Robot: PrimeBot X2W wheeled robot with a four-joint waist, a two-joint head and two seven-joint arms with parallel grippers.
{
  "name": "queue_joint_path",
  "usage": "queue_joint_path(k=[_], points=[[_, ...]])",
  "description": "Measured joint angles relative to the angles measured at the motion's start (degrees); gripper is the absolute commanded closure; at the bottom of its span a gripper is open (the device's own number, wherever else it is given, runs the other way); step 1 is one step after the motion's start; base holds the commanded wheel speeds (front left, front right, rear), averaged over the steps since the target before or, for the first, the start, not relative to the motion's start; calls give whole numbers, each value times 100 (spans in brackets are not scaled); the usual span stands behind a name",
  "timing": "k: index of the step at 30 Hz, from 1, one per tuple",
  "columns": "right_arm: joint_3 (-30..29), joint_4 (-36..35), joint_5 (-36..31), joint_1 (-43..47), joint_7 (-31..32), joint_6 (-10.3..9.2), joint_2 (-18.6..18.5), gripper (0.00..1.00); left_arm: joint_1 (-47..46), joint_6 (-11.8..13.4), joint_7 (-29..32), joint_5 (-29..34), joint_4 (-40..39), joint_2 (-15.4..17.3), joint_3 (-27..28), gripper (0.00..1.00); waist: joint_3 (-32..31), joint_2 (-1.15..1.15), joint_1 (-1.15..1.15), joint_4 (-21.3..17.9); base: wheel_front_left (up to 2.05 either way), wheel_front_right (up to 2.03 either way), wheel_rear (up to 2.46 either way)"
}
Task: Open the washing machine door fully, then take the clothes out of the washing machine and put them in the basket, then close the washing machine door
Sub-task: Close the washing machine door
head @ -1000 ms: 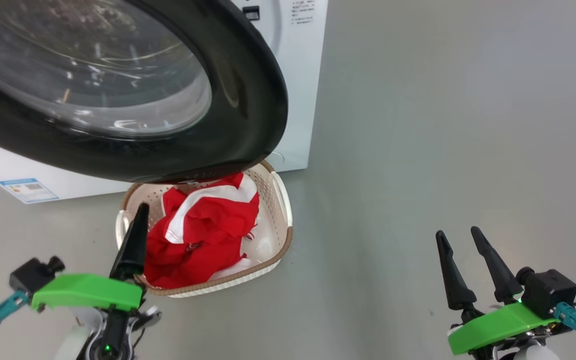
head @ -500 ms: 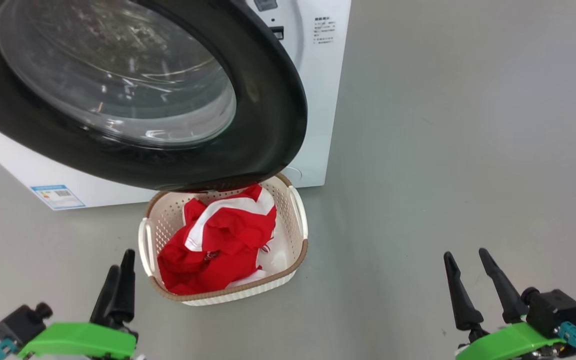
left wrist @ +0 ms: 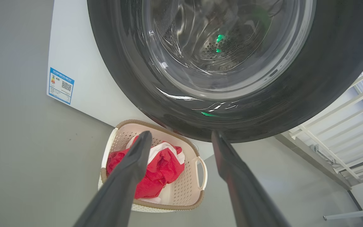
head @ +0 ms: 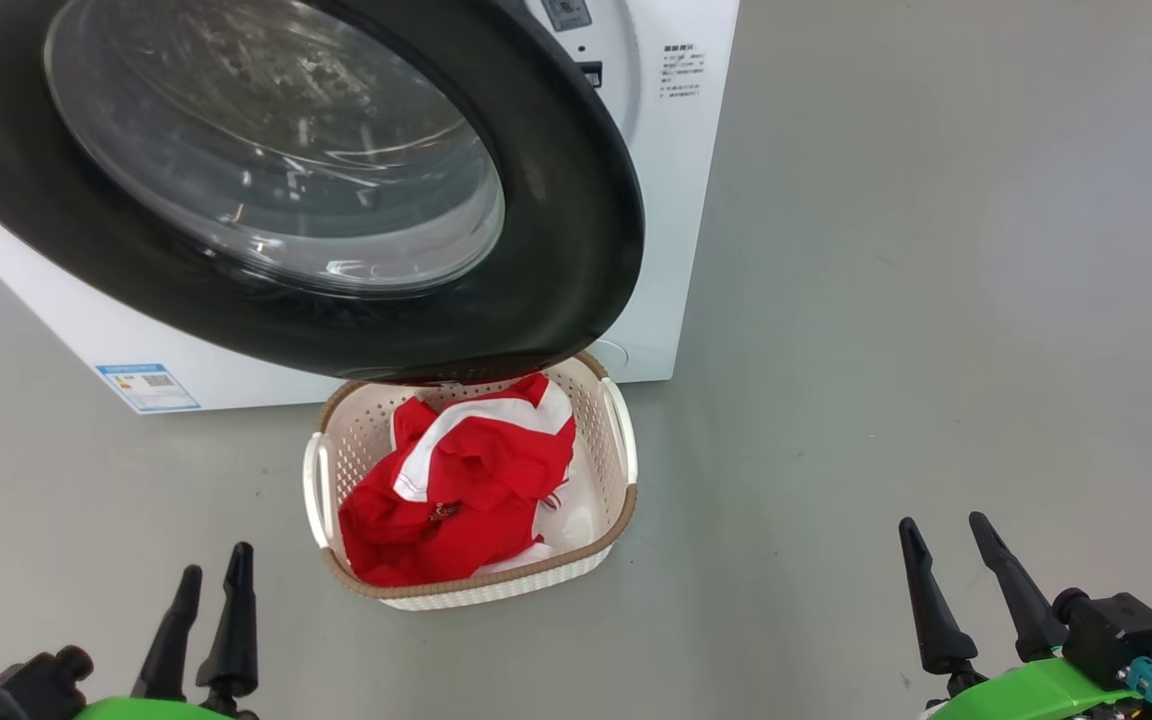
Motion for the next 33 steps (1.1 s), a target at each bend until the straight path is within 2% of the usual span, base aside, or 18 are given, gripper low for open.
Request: queue_joint_path(k=[7,22,27,33], points=[[-51,-1,-40,16,0,0,0,0,142,-1,0,1395,-290,-81,224,0,6,0,0,85,0,0,0],[-63,0,-41,15,0,0,1,0,396,-2,0,3341,-1224,-508,656,0,31,0,0,211,0,0,0],[-63,-3,-42,15,0,0,2,0,414,-2,-1,3689,-1252,-603,744,0,36,0,0,231,0,0,0],[-62,-5,-42,14,0,0,2,0,493,-2,0,3729,-1214,-704,804,0,49,0,0,229,0,0,0]])
